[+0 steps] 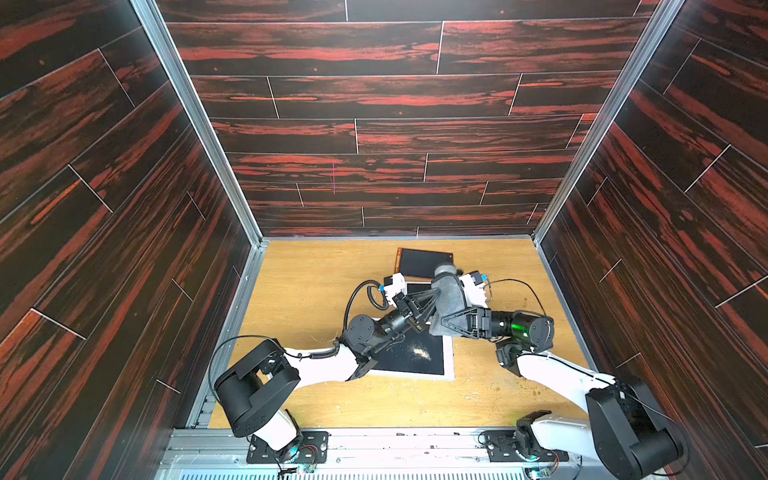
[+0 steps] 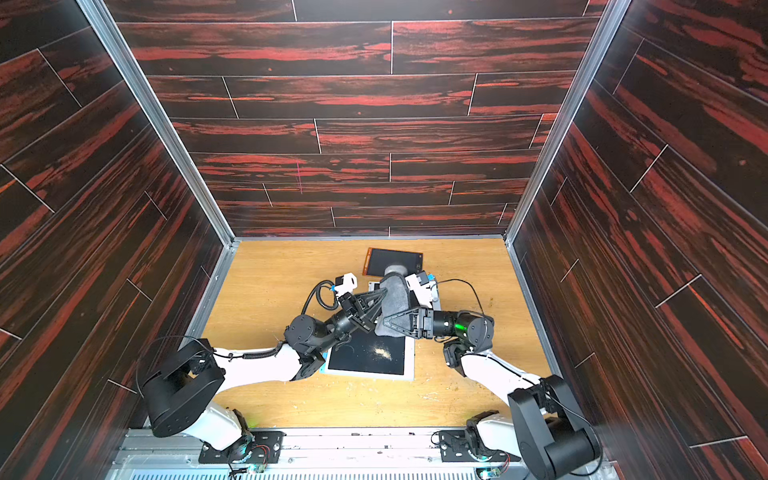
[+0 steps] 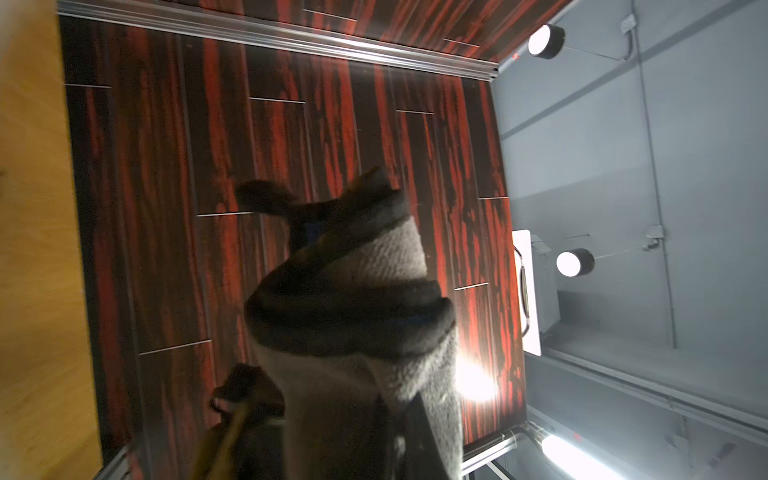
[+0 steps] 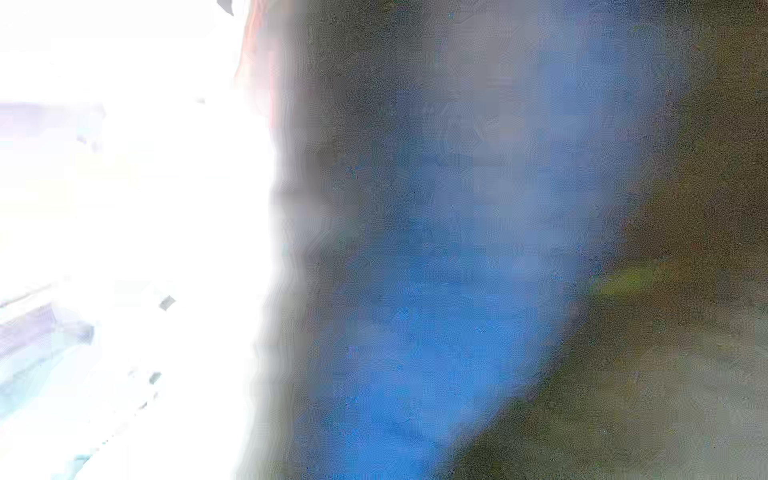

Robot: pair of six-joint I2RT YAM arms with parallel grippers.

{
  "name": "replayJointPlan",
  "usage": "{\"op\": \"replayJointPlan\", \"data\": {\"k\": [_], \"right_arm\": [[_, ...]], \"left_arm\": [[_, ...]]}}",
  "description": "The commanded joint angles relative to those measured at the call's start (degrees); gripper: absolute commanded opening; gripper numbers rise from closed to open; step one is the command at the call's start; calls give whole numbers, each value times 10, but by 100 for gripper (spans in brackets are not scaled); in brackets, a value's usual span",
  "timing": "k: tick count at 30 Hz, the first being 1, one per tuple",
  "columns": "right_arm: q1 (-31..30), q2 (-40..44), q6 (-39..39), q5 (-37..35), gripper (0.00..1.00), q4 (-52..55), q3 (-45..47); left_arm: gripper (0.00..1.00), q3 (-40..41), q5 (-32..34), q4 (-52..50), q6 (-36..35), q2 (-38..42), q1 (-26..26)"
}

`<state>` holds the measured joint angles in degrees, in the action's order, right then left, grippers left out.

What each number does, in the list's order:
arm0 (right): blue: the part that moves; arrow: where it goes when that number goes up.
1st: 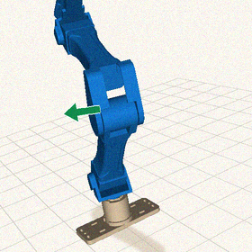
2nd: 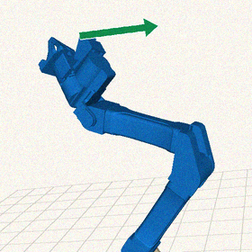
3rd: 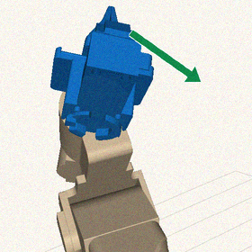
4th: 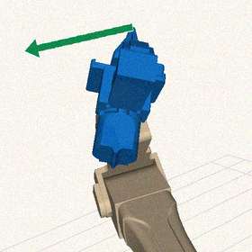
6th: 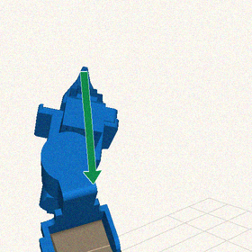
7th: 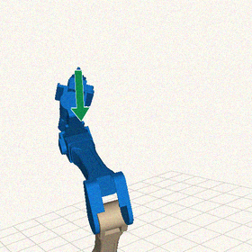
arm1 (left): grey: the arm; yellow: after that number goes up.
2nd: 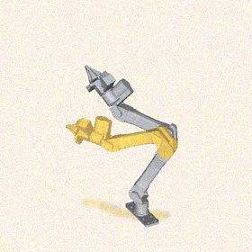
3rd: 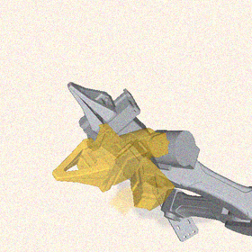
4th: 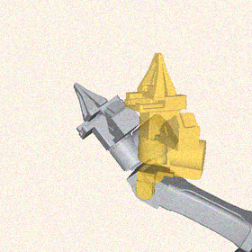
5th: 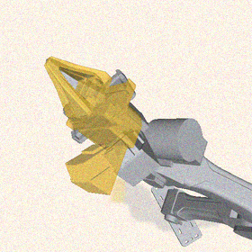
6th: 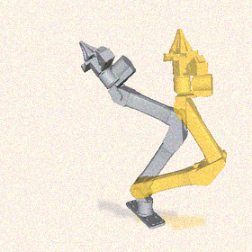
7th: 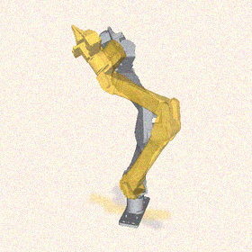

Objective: Wipe the drawing tablet
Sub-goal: Pick up the cleaning item at the center of the board, then wipe the dirt from the drawing tablet.

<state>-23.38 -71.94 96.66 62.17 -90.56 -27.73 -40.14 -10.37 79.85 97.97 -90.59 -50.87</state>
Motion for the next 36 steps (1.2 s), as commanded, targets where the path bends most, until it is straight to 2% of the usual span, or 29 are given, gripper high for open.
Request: {"op": "replayJointPlan", "data": {"k": [1,4,7,10,12,14,15,16,17,18,20,21,22,23,25,28,32,36], "right_arm": [[-1,18,10,1,44,-27,-16],[-1,19,7,4,17,-16,-11],[2,17,1,5,1,-6,-3],[6,22,-30,8,0,44,1],[11,37,-72,19,0,138,-4],[23,72,-169,31,0,324,-23],[29,101,-254,27,0,486,-45],[31,131,-394,-7,0,716,-88],[27,152,-556,-89,0,940,-154],[8,157,-663,-202,0,1097,-209],[-6,142,-740,-330,0,1226,-258],[-6,133,-739,-365,0,1241,-259],[-7,124,-733,-368,0,1240,-254],[-10,110,-729,-362,0,1236,-247],[-30,79,-721,-409,0,1241,-244],[-86,31,-720,-500,0,1231,-245],[-171,-71,-718,-543,0,1212,-278],[-227,-184,-716,-585,0,1197,-324]], "left_arm": [[0,12,4,11,-8,21,5],[0,20,7,11,-11,31,9],[0,24,9,10,-12,40,12],[0,26,2,10,-12,41,14],[4,31,-17,9,-24,46,20],[22,46,-56,-29,-53,65,43],[33,60,-73,-89,-81,89,58],[39,71,-82,-159,-118,116,69],[44,80,-83,-251,-174,153,80],[49,78,-73,-376,-244,187,89],[58,43,-12,-624,-377,256,90],[59,18,27,-738,-433,278,90],[59,2,57,-807,-465,290,89],[58,-11,86,-862,-498,299,90],[57,-24,125,-936,-532,306,90],[52,-19,136,-980,-558,294,90],[46,-1,145,-1014,-565,252,89],[45,40,156,-978,-562,227,89]]}}
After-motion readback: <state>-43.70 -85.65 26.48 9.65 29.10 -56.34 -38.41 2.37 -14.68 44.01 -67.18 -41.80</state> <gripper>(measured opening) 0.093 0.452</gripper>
